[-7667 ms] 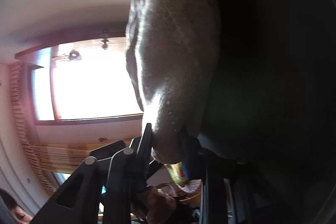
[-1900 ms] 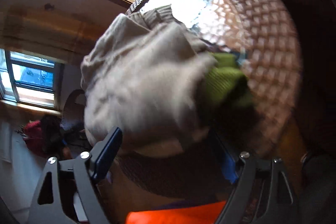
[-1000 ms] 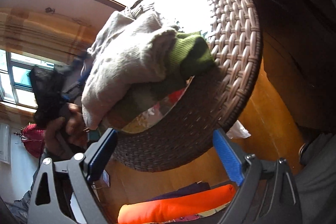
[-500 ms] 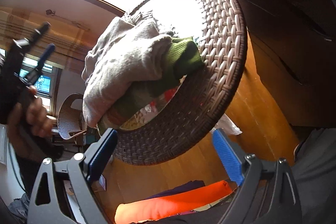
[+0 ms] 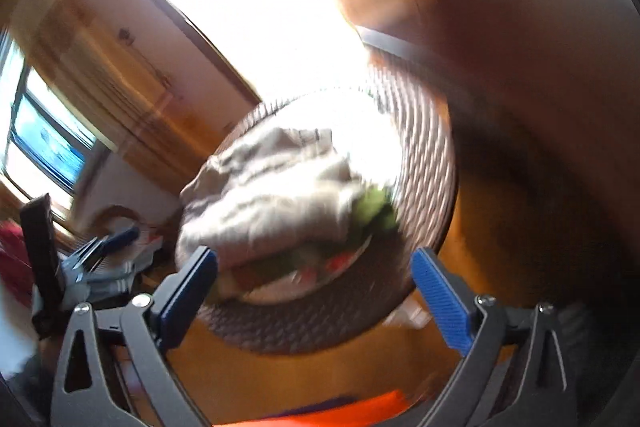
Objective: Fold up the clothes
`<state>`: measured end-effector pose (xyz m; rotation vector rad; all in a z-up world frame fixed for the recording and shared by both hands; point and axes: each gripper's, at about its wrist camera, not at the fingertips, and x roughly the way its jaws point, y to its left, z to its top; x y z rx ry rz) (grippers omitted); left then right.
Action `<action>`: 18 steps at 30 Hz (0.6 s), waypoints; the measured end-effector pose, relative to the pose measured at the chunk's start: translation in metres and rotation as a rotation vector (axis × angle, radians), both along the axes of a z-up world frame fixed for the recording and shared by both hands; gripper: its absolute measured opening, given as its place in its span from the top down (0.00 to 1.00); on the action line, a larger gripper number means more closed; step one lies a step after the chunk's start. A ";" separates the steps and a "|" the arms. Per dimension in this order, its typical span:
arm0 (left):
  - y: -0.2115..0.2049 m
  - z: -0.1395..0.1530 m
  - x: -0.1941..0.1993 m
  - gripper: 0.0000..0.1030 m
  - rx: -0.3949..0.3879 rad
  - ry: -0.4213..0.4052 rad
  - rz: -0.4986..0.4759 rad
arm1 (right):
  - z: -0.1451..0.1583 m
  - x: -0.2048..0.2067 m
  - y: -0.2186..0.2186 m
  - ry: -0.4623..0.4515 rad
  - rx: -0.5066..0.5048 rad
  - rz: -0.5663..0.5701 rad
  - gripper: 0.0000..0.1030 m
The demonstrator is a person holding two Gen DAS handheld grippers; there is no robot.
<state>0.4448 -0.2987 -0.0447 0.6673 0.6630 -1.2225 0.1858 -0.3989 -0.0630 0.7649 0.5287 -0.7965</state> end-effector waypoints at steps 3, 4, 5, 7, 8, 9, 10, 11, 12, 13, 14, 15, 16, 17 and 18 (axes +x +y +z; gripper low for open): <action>0.016 0.007 0.015 0.02 -0.084 -0.015 0.077 | 0.027 0.012 0.023 0.053 -0.185 -0.004 0.03; 0.021 0.010 0.019 0.02 -0.115 -0.015 0.102 | 0.033 0.015 0.030 0.071 -0.238 -0.006 0.01; 0.027 0.015 0.025 0.01 -0.166 0.010 0.127 | 0.038 0.018 0.036 0.091 -0.284 -0.010 0.00; 0.034 0.020 0.033 0.01 -0.215 0.048 0.151 | 0.043 0.025 0.044 0.135 -0.337 -0.013 0.00; 0.036 0.021 0.038 0.01 -0.233 0.066 0.162 | 0.045 0.029 0.047 0.150 -0.346 -0.014 0.00; 0.039 0.023 0.043 0.01 -0.251 0.084 0.173 | 0.047 0.032 0.048 0.152 -0.339 -0.017 0.00; 0.042 0.024 0.047 0.01 -0.264 0.101 0.181 | 0.047 0.034 0.048 0.148 -0.326 -0.022 0.00; 0.046 0.025 0.052 0.01 -0.279 0.122 0.192 | 0.049 0.037 0.049 0.147 -0.315 -0.027 0.00; 0.050 0.026 0.058 0.01 -0.294 0.144 0.203 | 0.050 0.042 0.050 0.151 -0.307 -0.033 0.00; 0.053 0.027 0.062 0.01 -0.306 0.158 0.212 | 0.052 0.046 0.052 0.157 -0.301 -0.038 0.00; 0.055 0.028 0.066 0.01 -0.310 0.155 0.225 | 0.052 0.051 0.054 0.164 -0.293 -0.040 0.00; 0.055 0.028 0.068 0.01 -0.305 0.130 0.246 | 0.053 0.055 0.058 0.171 -0.283 -0.036 0.00; 0.055 0.028 0.070 0.01 -0.299 0.102 0.268 | 0.053 0.060 0.061 0.177 -0.274 -0.032 0.00; 0.054 0.029 0.071 0.01 -0.292 0.074 0.290 | 0.054 0.065 0.065 0.190 -0.277 -0.022 0.00; 0.054 0.029 0.073 0.01 -0.285 0.046 0.312 | 0.054 0.072 0.069 0.211 -0.293 -0.004 0.00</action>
